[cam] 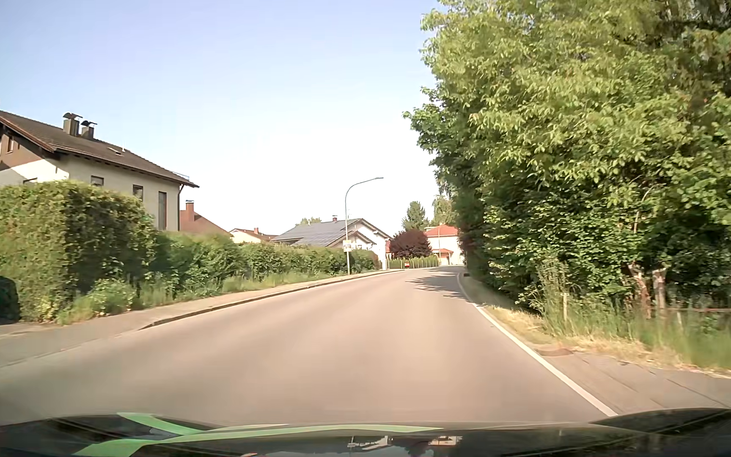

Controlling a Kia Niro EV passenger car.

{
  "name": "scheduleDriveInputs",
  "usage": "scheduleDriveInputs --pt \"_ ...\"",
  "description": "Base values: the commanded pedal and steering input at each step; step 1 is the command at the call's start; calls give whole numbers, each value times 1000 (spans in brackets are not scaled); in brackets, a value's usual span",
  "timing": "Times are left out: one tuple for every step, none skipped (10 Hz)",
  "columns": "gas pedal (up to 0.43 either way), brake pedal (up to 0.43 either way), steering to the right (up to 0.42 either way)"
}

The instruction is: Follow the waypoints while adhering to traffic rules and regulations

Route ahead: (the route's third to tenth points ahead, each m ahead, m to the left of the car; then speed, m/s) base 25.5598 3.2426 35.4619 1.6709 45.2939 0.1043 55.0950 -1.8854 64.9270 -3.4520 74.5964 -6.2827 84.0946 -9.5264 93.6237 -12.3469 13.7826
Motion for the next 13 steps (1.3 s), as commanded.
scheduleDriveInputs --pt "130 0 7" --pt "130 0 8" --pt "130 0 9" --pt "130 0 10" --pt "118 0 13" --pt "110 0 14" --pt "39 0 14" --pt "0 0 14" --pt "0 0 14" --pt "0 0 14" --pt "0 0 14" --pt "0 0 14" --pt "0 0 14"
